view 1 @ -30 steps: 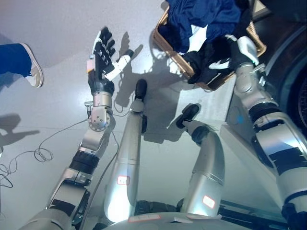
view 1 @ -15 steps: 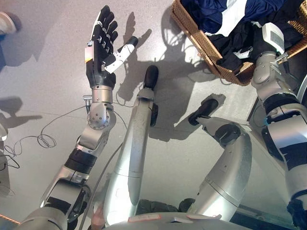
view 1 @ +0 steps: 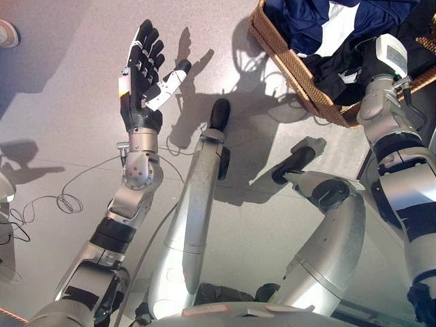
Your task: Put the clothes in the basket into the washing machine.
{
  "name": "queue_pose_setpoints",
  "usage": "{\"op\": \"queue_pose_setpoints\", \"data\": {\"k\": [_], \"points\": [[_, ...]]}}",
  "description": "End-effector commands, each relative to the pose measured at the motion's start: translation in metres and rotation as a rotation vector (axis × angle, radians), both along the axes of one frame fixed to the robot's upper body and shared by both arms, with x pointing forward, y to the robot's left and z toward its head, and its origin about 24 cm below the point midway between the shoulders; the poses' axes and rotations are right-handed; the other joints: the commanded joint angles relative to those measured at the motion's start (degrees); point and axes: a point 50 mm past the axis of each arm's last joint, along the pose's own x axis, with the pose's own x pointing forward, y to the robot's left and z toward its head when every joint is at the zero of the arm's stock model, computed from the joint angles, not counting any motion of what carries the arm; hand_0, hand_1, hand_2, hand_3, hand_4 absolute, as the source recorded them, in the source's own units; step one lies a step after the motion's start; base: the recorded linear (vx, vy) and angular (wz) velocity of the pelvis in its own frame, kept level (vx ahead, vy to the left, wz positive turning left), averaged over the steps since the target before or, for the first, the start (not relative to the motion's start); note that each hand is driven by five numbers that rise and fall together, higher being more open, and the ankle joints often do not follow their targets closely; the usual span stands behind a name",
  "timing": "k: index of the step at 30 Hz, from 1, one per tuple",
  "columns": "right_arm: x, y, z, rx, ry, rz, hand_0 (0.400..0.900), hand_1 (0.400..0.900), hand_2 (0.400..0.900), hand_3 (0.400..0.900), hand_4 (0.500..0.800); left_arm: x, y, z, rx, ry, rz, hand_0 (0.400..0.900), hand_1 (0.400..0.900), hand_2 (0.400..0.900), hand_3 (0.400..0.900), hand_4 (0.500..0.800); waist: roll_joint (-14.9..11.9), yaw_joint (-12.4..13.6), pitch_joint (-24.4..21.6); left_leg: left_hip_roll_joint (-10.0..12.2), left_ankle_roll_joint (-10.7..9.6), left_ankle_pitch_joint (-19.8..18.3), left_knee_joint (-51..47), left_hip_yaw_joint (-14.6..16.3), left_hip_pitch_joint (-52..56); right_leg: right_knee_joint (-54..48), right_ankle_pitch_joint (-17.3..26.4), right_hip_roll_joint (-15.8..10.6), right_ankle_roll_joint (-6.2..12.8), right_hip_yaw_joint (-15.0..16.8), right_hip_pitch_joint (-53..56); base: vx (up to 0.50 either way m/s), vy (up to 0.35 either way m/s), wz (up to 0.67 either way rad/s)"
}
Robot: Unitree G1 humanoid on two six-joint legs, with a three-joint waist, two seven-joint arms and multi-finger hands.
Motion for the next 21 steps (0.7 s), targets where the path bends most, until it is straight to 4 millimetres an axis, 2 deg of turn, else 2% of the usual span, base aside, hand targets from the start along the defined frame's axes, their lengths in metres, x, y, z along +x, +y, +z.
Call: {"op": "queue_pose_setpoints", "data": {"k": [1, 4, 5, 8, 11, 12, 13, 17, 21], "points": [[-0.007, -0.001, -0.028, -0.015, -0.012, 0.019, 0.400, 0.400, 0.400, 0.400, 0.500, -0.023, 0.009, 0.005, -0.107, -0.117, 0.048, 0.900, 0.900, 0.900, 0.900, 0.800, 3.36, -3.16, -8.46, 0.33, 1.42, -5.60, -1.12, -2.63, 1.75, -6.76, 7.95, 2.48, 6.31, 2.68, -2.71, -0.02, -0.006, -0.13], [-0.007, 0.007, -0.008, -0.013, -0.125, 0.075, 0.400, 0.400, 0.400, 0.400, 0.500, -0.023, 0.015, 0.001, -0.110, -0.104, 0.086, 0.900, 0.900, 0.900, 0.900, 0.800, 2.28, -4.40, -8.66, 1.15, 1.06, -5.24, -2.75, -2.68, 3.69, -9.59, 8.75, 3.20, 6.36, 1.80, 0.13, -0.03, 0.000, -0.15], [-0.007, 0.007, -0.008, -0.013, -0.124, 0.074, 0.400, 0.400, 0.400, 0.400, 0.500, -0.023, 0.015, 0.001, -0.110, -0.103, 0.086, 0.900, 0.900, 0.900, 0.900, 0.800, 2.31, -4.37, -8.59, 1.17, 1.05, -5.19, -2.86, -2.71, 3.84, -9.71, 8.80, 3.23, 6.35, 1.74, 0.31, -0.02, 0.001, -0.13], [-0.010, 0.012, 0.008, -0.020, -0.219, 0.124, 0.400, 0.400, 0.400, 0.400, 0.500, -0.023, 0.020, -0.001, -0.119, -0.094, 0.117, 0.900, 0.900, 0.900, 0.900, 0.800, 1.50, -5.59, -8.87, 1.82, 0.70, -4.89, -4.80, -2.69, 5.75, -12.54, 9.54, 3.93, 6.62, 0.52, 3.08, -0.03, 0.014, -0.16], [-0.023, 0.027, 0.033, -0.045, -0.375, 0.234, 0.400, 0.400, 0.400, 0.400, 0.500, -0.025, 0.032, -0.001, -0.121, -0.094, 0.183, 0.900, 0.900, 0.900, 0.900, 0.800, 0.28, -7.92, -9.40, 2.48, 0.49, -4.98, -6.61, -2.59, 8.23, -15.30, 9.88, 5.36, 6.72, -0.36, 5.94, -0.04, 0.020, -0.23], [-0.024, 0.026, 0.031, -0.043, -0.373, 0.231, 0.400, 0.400, 0.400, 0.400, 0.500, -0.025, 0.032, -0.002, -0.119, -0.092, 0.181, 0.900, 0.900, 0.900, 0.900, 0.800, 0.23, -7.75, -9.39, 2.51, 0.49, -4.94, -6.73, -2.62, 8.44, -15.44, 9.93, 5.40, 6.71, -0.43, 6.17, -0.03, 0.032, -0.24], [-0.031, 0.026, 0.037, -0.042, -0.419, 0.244, 0.400, 0.400, 0.400, 0.400, 0.500, -0.026, 0.035, -0.003, -0.120, -0.089, 0.201, 0.900, 0.900, 0.900, 0.900, 0.800, -0.06, -8.43, -9.49, 2.78, 0.45, -5.03, -7.13, -2.55, 9.00, -16.15, 10.02, 5.87, 6.78, -0.54, 6.76, -0.03, 0.027, -0.19], [-0.053, 0.028, 0.040, 0.032, -0.548, 0.304, 0.400, 0.400, 0.400, 0.400, 0.500, -0.027, 0.045, -0.008, -0.124, -0.059, 0.259, 0.900, 0.900, 0.900, 0.900, 0.800, -1.10, -10.68, -9.99, 3.51, 0.47, -5.40, -8.64, -2.18, 11.29, -18.84, 10.47, 7.27, 6.96, -1.05, 9.42, -0.02, 0.018, -0.19], [-0.076, 0.020, 0.031, 0.171, -0.668, 0.304, 0.400, 0.400, 0.400, 0.400, 0.500, -0.027, 0.052, -0.014, -0.124, -0.030, 0.289, 0.900, 0.900, 0.900, 0.900, 0.800, -1.88, -12.36, -10.49, 4.41, 0.54, -5.54, -11.11, -1.59, 13.99, -21.54, 10.73, 8.66, 7.16, -1.76, 12.04, -0.01, 0.009, -0.20]]}}
